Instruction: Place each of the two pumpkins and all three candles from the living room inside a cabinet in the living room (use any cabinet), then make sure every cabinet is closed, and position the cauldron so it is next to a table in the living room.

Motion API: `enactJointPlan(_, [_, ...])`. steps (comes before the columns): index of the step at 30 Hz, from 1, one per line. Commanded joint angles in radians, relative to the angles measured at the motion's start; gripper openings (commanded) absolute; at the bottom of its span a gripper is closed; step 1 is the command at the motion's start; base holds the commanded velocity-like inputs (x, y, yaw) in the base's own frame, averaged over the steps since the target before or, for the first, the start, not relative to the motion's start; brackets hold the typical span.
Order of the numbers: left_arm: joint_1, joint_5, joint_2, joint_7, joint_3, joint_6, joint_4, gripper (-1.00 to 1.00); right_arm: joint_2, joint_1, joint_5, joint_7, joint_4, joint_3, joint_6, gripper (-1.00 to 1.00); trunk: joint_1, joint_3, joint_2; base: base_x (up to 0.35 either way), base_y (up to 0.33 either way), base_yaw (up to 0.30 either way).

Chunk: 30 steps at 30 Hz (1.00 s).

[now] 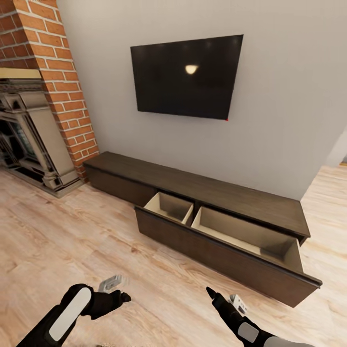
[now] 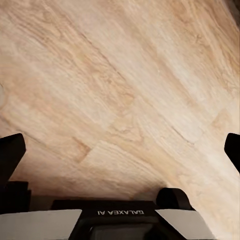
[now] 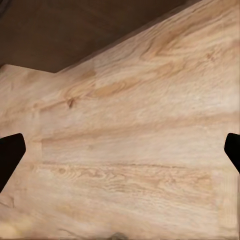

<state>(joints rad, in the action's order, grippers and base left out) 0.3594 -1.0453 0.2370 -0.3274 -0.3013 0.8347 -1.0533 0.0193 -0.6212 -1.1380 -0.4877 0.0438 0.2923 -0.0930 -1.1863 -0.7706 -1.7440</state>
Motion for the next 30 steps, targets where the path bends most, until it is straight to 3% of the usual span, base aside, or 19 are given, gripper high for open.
enactJointPlan(1, [0.001,-0.014,0.006,-0.010,0.010,-0.001,0.001,1.00,0.001,-0.002,-0.007,-0.004,0.005,0.008,-0.005,1.00,0.004,0.001,0.007,0.000,0.000,0.233])
enactJointPlan(2, [0.003,-0.011,0.015,-0.010,0.034,-0.001,0.003,1.00,0.001,-0.002,-0.006,0.000,0.005,0.008,-0.005,1.00,0.008,0.003,0.014,0.000,0.000,0.220])
enactJointPlan(4, [0.010,0.028,0.040,-0.011,0.075,-0.002,0.009,1.00,0.002,-0.002,-0.005,0.012,0.004,0.009,-0.007,1.00,0.016,0.007,0.028,0.000,0.000,0.203])
enactJointPlan(6, [0.015,0.118,0.051,-0.012,0.092,-0.003,0.017,1.00,0.003,-0.002,0.021,0.045,0.004,0.011,-0.009,1.00,0.023,0.011,0.042,0.000,0.000,0.185])
enactJointPlan(7, [0.015,0.137,0.052,-0.012,0.094,-0.003,0.018,1.00,0.003,-0.002,0.032,0.058,0.004,0.013,-0.011,1.00,0.027,0.012,0.049,0.000,0.000,0.175])
enactJointPlan(8, [0.017,0.192,0.051,-0.013,0.097,-0.005,0.020,1.00,0.004,-0.002,0.075,0.108,0.004,0.019,-0.022,1.00,0.031,0.014,0.056,0.000,0.000,0.165])
enactJointPlan(10, [0.018,0.256,0.048,-0.013,0.099,-0.006,0.025,1.00,0.005,-0.002,0.136,0.199,0.004,0.024,-0.049,1.00,0.039,0.017,0.070,0.000,0.000,0.159])
enactJointPlan(11, [0.018,0.292,0.044,-0.016,0.100,-0.006,0.027,1.00,0.008,-0.002,0.172,0.277,0.003,0.025,-0.074,1.00,0.042,0.019,0.077,0.000,0.000,0.156])
enactJointPlan(16, [0.018,0.332,0.040,-0.050,0.100,-0.006,0.029,1.00,0.019,-0.002,0.244,0.444,0.003,0.028,-0.109,1.00,0.062,0.027,0.112,0.000,0.000,0.155])
enactJointPlan(23, [0.018,0.339,0.030,-0.097,0.100,-0.008,0.029,1.00,0.022,-0.002,0.313,0.511,0.003,0.029,-0.112,1.00,0.088,0.039,0.161,0.000,0.000,0.154])
enactJointPlan(30, [0.018,0.341,0.030,-0.102,0.100,-0.008,0.029,1.00,0.025,-0.002,0.429,0.591,0.002,0.028,-0.106,1.00,0.115,0.050,0.210,0.000,0.000,0.154])
